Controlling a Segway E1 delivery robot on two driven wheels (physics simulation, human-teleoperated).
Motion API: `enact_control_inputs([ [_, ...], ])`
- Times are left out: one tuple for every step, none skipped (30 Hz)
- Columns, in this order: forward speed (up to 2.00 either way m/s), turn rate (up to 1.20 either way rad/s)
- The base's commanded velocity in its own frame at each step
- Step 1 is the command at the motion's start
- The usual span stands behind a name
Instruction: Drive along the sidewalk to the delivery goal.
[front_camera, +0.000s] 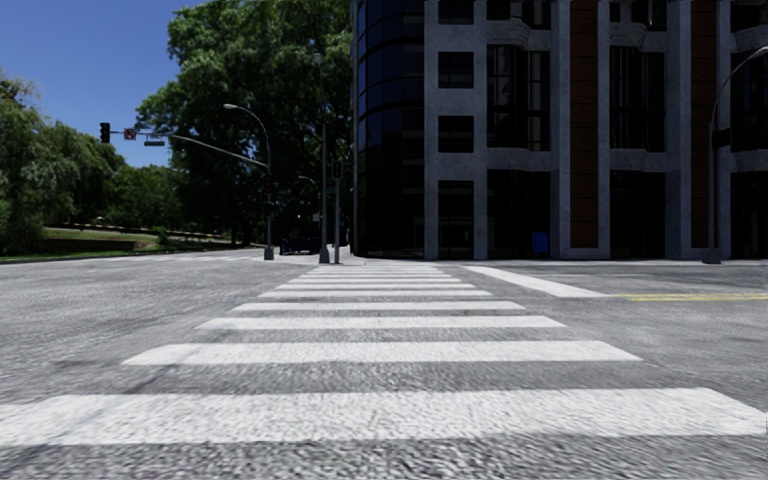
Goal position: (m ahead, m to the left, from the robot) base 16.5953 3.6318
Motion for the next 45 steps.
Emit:
enact_control_inputs([
  [1.92,-0.54],
  [1.92,-0.54],
  [1.92,-0.55],
  [1.92,-0.48],
  [1.92,0.0],
  [1.92,0.0],
  [1.92,0.0],
  [2.0,0.0],
  [2.0,0.0],
  [2.0,0.0],
  [2.0,0.0],
  [2.0,0.0],
  [2.0,0.0],
  [2.0,0.0],
  [2.0,0.0],
  [2.0,0.0],
  [2.0,0.0],
  [2.0,0.0],
  [2.0,0.0],
  [2.0,0.0],
  [2.0,0.0],
  [2.0,0.0],
  [2.0,0.0],
  [2.0,0.0],
  [2.0,0.0],
  [2.0,0.0],
  [2.0,0.0],
  [2.0,0.0],
  [2.0,0.03],
  [2.0,0.03],
  [2.0,0.1],
  [2.0,0.15],
  [2.0,0.16],
  [2.0,0.16],
  [2.0,0.0],
  [2.0,0.0],
  [2.0,0.0],
  [2.0,0.0],
  [2.0,0.0],
  [2.0,0.0],
  [2.0,0.0],
  [2.0,0.0],
  [2.0,0.0],
  [2.0,0.0],
  [2.0,0.0],
])
